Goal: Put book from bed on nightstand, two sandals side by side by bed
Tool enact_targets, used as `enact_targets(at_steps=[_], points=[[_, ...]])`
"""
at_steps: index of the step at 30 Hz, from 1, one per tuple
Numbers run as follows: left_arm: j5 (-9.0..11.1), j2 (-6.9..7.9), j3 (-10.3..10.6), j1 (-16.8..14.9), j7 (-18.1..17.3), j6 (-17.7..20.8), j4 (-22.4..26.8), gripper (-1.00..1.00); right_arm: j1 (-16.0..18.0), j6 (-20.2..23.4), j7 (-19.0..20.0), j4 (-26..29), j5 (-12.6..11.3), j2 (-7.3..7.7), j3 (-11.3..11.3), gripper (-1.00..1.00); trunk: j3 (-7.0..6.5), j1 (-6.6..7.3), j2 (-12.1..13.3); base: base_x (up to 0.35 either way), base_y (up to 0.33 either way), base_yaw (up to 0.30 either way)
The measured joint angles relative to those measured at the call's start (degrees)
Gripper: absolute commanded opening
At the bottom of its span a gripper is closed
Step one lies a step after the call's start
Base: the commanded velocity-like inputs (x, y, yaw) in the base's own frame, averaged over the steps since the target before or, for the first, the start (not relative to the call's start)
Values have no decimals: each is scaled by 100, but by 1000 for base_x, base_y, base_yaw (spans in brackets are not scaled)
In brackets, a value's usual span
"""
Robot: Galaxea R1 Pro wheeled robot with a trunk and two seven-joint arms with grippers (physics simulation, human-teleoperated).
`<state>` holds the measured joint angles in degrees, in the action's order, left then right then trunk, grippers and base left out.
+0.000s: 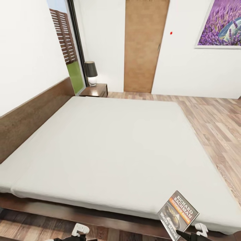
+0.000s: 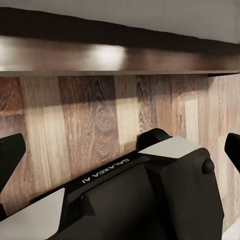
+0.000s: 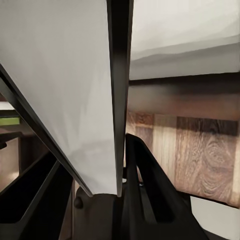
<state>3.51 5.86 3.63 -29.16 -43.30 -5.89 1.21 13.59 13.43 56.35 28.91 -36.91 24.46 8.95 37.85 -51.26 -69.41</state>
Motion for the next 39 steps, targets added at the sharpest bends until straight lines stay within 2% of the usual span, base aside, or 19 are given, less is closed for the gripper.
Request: enact_targets(at_steps=[39], points=[[16, -51, 0, 2, 1, -22, -5, 100, 0, -12, -25, -10, 0, -15, -1, -100, -363, 0, 0, 0, 0, 0]])
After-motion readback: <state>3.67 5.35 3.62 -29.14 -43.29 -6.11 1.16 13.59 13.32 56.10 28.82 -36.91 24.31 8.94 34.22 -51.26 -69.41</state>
